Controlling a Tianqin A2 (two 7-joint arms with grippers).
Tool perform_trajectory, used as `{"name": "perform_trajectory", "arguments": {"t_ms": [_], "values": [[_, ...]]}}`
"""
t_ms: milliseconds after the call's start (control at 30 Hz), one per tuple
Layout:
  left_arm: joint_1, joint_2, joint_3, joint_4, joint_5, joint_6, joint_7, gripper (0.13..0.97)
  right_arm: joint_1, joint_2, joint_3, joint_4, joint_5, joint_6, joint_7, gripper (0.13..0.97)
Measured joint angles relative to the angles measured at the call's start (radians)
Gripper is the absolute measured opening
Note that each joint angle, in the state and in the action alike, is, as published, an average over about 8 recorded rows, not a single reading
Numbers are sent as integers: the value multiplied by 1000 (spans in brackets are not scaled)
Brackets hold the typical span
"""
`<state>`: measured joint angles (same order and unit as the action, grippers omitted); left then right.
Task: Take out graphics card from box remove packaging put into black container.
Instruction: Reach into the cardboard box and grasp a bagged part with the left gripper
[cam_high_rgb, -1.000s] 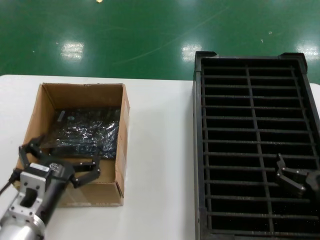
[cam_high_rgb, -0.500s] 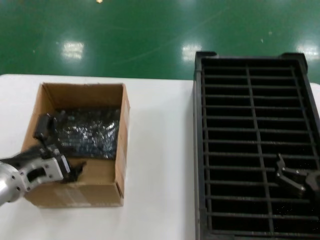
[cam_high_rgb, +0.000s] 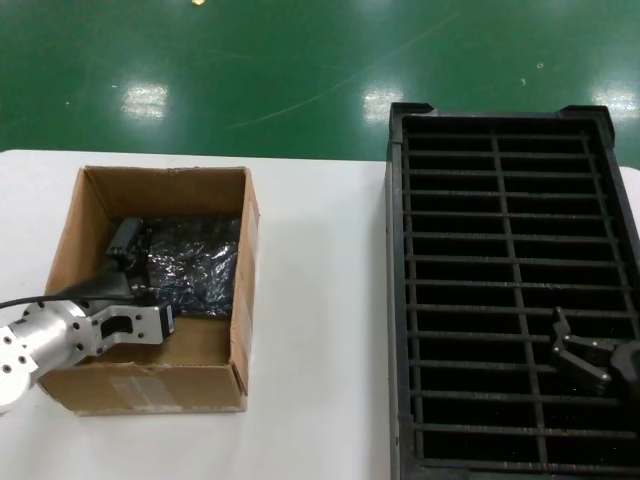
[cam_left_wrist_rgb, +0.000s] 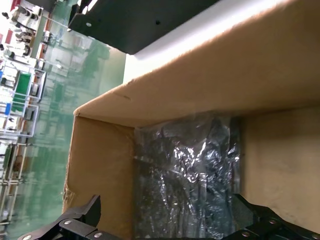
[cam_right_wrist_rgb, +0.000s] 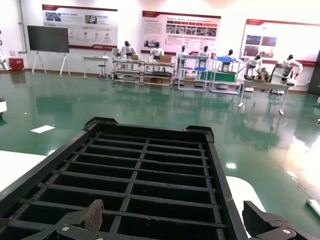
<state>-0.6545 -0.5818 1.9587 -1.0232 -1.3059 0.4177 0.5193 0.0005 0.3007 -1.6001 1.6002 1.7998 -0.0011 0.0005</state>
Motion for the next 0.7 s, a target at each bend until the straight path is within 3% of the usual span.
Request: {"name": "perform_trajectory", "arguments": {"t_ms": [167,400,700], "values": [[-23,21,4,45,-17,-25,60,897,0,0,0,0,0,0,0,966],[-21,23,-3,54,-29,-46,76,817,0,0,0,0,0,0,0,966],[-10,31,-12,71,-63,-70,122,643,0,0,0,0,0,0,0,966]]}}
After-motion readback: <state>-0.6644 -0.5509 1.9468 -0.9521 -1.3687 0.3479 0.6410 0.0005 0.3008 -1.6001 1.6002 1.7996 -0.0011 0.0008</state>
